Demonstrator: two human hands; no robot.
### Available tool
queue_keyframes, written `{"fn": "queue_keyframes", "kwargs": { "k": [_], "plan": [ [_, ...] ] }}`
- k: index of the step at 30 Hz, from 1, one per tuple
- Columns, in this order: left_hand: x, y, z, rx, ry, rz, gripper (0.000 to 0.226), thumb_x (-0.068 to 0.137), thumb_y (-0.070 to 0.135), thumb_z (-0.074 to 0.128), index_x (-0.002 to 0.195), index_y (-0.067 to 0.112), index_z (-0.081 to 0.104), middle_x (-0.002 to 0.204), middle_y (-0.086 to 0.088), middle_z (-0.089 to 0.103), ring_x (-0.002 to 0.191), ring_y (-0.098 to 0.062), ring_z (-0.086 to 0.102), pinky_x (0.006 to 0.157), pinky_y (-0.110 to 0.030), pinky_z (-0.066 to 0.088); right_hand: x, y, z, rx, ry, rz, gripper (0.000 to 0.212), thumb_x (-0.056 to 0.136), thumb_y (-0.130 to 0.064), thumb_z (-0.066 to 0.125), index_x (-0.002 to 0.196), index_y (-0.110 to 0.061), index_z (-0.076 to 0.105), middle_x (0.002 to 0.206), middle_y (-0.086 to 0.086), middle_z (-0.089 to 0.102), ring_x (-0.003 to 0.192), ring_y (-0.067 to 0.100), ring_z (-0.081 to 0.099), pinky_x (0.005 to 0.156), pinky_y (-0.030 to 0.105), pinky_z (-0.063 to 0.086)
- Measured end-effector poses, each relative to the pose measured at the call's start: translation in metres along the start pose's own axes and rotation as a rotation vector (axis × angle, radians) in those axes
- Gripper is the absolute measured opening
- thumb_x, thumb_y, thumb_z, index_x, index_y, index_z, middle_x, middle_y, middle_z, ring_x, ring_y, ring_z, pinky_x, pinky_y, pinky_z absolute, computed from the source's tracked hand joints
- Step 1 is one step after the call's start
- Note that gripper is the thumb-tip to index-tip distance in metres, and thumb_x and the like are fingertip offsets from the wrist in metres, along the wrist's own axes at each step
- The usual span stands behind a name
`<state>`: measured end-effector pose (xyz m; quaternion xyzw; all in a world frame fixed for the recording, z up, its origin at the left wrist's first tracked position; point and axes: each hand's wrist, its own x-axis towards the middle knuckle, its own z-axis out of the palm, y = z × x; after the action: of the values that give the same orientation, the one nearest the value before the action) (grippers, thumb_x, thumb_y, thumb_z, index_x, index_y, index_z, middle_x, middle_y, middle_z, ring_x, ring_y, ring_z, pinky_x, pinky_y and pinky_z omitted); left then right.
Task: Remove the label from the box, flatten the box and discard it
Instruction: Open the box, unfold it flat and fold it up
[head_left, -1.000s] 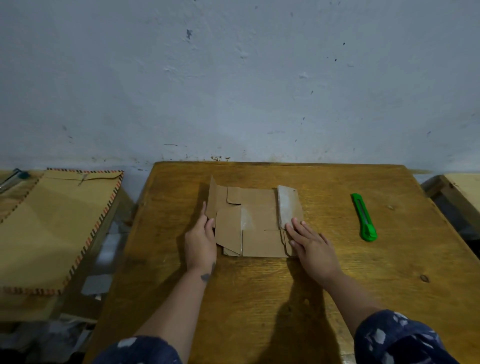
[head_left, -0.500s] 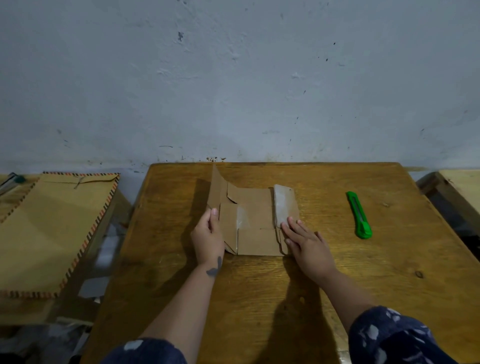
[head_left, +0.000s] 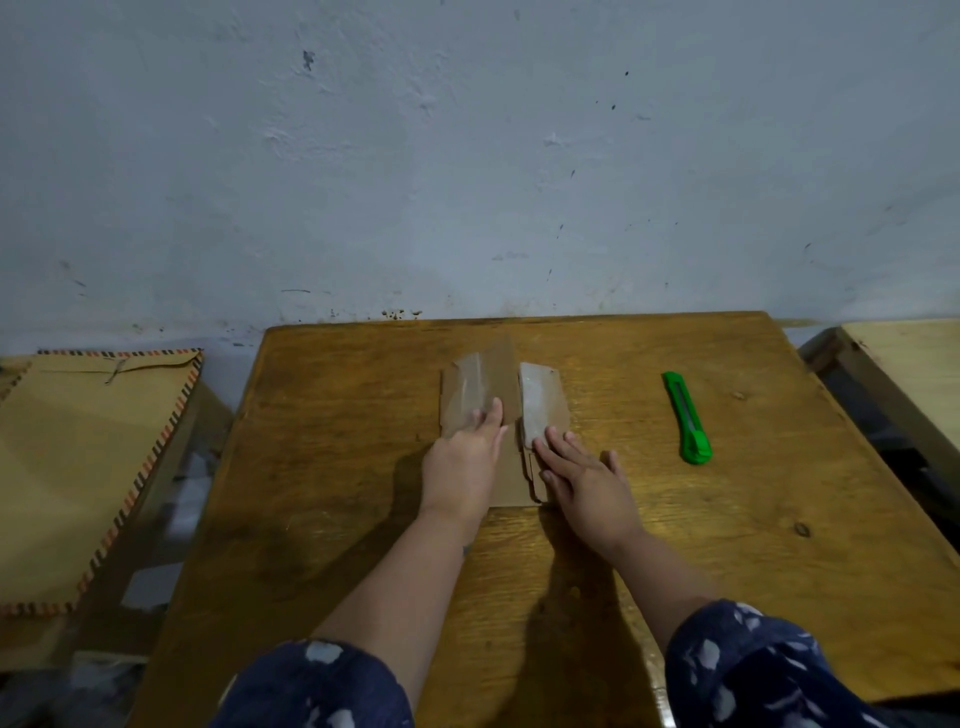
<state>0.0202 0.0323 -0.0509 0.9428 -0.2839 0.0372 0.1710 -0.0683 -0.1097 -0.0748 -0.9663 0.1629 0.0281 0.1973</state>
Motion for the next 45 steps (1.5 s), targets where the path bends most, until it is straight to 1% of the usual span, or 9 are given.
{"fn": "queue_keyframes", "kwargs": {
  "k": [4,9,15,18,21,26,34,40,45],
  "plan": [
    [0.007,0.012,0.009,0.172,-0.16,0.025,0.048,0.104,0.026,0.032,0.151,0.02,0.022,0.139,-0.01,0.05,0.106,-0.027,0.062,0.078,-0.036,0.052,0.001,0.001,0.0,-0.002,0.031,-0.02,0.048,0.1,-0.031,0.037,0.146,-0.037,0.026,0.155,-0.015,0.021,0.145,0.006,0.015,0.118,0.043,0.007],
    [0.015,0.024,0.014,0.276,-0.376,-0.015,0.056,0.1,0.014,0.041,0.151,0.016,0.017,0.148,-0.02,0.037,0.12,-0.034,0.051,0.089,-0.044,0.05,0.005,0.005,-0.001,0.056,0.063,-0.035,0.054,0.097,-0.03,0.045,0.148,-0.028,0.027,0.153,-0.01,0.032,0.143,0.008,0.024,0.117,0.036,0.015],
    [0.016,0.03,0.013,0.269,-0.397,-0.043,0.056,0.101,0.045,0.026,0.15,0.018,0.025,0.149,-0.017,0.037,0.125,-0.032,0.049,0.089,-0.041,0.049,0.02,0.012,-0.014,0.16,0.07,-0.039,0.054,0.083,-0.03,0.068,0.134,-0.029,0.051,0.133,-0.009,0.058,0.125,0.014,0.048,0.103,0.033,0.041],
    [0.013,0.03,0.016,0.262,-0.379,-0.054,0.059,0.1,0.05,0.027,0.15,0.019,0.025,0.149,-0.015,0.037,0.128,-0.03,0.045,0.089,-0.039,0.049,0.034,0.013,-0.023,0.188,0.089,-0.02,0.041,0.086,-0.023,0.063,0.126,-0.027,0.06,0.128,-0.008,0.063,0.12,0.014,0.053,0.1,0.032,0.044],
    [0.01,0.033,0.016,0.25,-0.382,-0.073,0.056,0.101,0.046,0.026,0.15,0.019,0.021,0.153,-0.015,0.031,0.133,-0.031,0.039,0.092,-0.04,0.048,0.053,0.008,-0.025,0.151,0.138,-0.031,0.04,0.096,-0.022,0.047,0.136,-0.023,0.05,0.143,-0.004,0.049,0.136,0.017,0.039,0.113,0.037,0.03],
    [0.008,0.035,0.017,0.258,-0.362,-0.083,0.056,0.101,0.045,0.026,0.151,0.02,0.019,0.156,-0.013,0.027,0.139,-0.031,0.033,0.096,-0.041,0.047,0.085,-0.009,-0.022,0.043,-0.022,-0.081,0.051,0.102,-0.03,0.025,0.151,-0.019,0.015,0.16,-0.004,0.006,0.148,0.013,-0.002,0.119,0.045,0.001],
    [-0.011,0.03,0.024,0.228,-0.302,-0.076,0.055,0.102,0.044,0.019,0.152,0.018,0.016,0.158,-0.012,0.019,0.145,-0.027,0.023,0.108,-0.039,0.04,0.096,-0.004,-0.004,-0.023,-0.056,-0.114,0.053,0.102,-0.033,0.017,0.151,-0.016,0.004,0.16,0.001,-0.005,0.147,0.015,-0.008,0.117,0.042,-0.005],
    [-0.022,0.028,0.03,0.102,-0.207,-0.11,0.053,0.096,0.032,0.025,0.133,0.008,0.052,0.139,-0.014,0.049,0.13,-0.026,0.048,0.097,-0.042,0.051,0.097,-0.011,0.0,-0.031,-0.086,-0.065,0.056,0.101,-0.034,0.014,0.151,-0.014,-0.002,0.16,0.001,-0.01,0.146,0.014,-0.016,0.117,0.043,-0.013],
    [-0.024,0.025,0.03,-0.042,-0.124,-0.12,0.055,0.101,0.036,0.013,0.137,0.008,0.044,0.142,-0.01,0.048,0.135,-0.02,0.041,0.105,-0.042,0.044,0.094,-0.011,0.015,-0.13,0.029,-0.089,0.061,0.096,-0.038,0.001,0.151,-0.012,-0.002,0.16,0.004,-0.005,0.146,0.015,-0.012,0.118,0.045,-0.01]
  ]
}}
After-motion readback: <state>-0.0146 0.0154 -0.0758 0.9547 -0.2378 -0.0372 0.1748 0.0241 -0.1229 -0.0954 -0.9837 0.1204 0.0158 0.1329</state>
